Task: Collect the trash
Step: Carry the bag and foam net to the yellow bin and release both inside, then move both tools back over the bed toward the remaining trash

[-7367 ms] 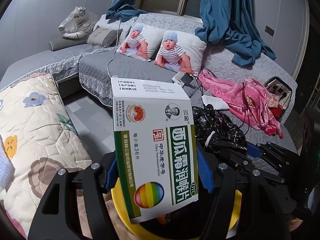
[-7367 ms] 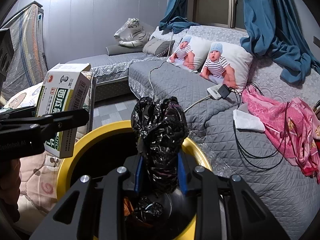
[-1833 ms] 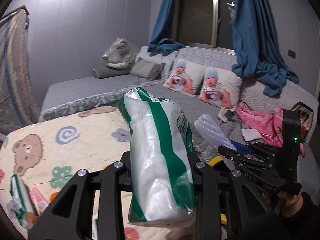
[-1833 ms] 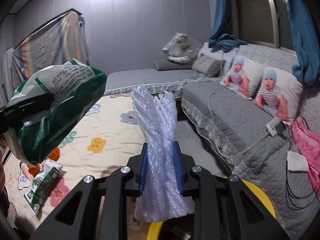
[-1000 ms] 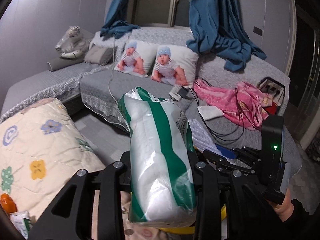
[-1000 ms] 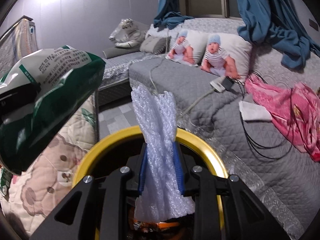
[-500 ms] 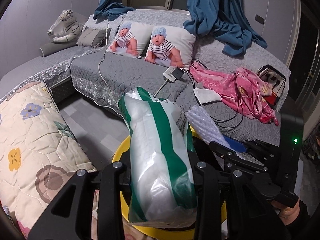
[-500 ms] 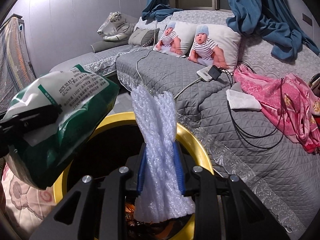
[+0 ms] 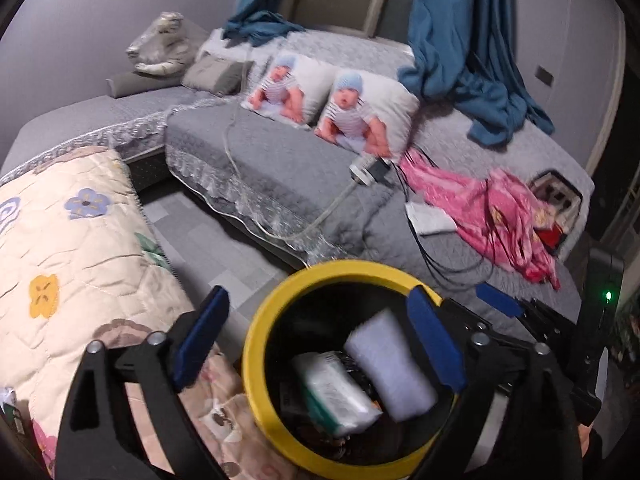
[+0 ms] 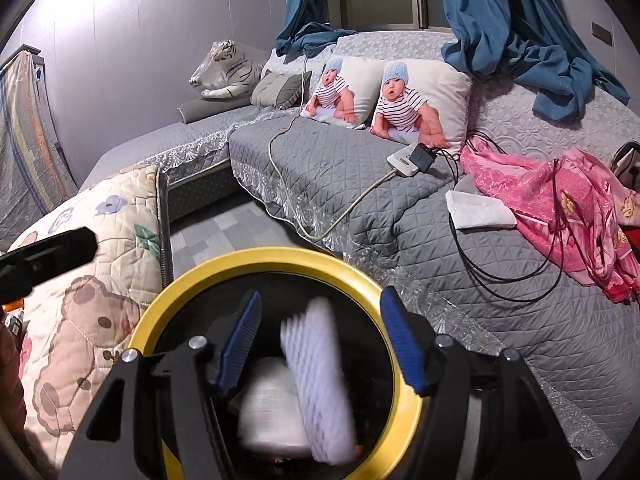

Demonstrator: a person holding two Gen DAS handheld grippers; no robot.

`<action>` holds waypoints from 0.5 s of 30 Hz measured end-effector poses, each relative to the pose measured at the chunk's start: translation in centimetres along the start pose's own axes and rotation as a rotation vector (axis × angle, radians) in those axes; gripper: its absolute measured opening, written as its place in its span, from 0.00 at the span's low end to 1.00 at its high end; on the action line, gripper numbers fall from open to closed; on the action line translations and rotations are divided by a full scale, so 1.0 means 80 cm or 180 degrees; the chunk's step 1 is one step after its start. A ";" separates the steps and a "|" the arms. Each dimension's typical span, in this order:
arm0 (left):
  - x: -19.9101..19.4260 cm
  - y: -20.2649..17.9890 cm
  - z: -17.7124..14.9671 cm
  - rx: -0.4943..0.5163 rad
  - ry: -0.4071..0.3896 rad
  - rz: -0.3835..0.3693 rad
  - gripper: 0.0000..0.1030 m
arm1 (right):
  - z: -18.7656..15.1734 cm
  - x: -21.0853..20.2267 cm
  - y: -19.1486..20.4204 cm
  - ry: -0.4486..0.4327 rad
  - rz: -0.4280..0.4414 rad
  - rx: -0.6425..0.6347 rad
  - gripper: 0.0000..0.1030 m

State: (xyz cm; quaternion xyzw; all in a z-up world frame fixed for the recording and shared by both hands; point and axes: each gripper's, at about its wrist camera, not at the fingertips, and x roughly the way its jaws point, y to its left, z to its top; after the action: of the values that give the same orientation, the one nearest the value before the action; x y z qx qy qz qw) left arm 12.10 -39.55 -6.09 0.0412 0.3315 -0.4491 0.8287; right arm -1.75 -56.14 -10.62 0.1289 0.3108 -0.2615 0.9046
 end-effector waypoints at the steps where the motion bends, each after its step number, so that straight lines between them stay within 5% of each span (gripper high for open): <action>1: -0.004 0.004 0.002 -0.0029 -0.0019 0.0019 0.86 | 0.002 -0.001 0.003 -0.0011 0.0008 -0.0016 0.58; 7: -0.056 0.049 0.020 -0.0119 -0.0267 0.0291 0.90 | 0.015 -0.008 0.039 -0.0085 0.0251 -0.0158 0.63; 15: -0.162 0.163 0.018 -0.0251 -0.0440 0.0881 0.92 | 0.035 -0.019 0.164 -0.0237 0.0901 -0.0758 0.67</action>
State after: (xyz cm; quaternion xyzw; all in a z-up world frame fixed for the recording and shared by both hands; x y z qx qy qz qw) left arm 18.02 -23.05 -0.35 0.0230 0.2822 -0.3190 0.9045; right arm 5.89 -45.77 -6.59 0.0536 0.2846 -0.0976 0.9522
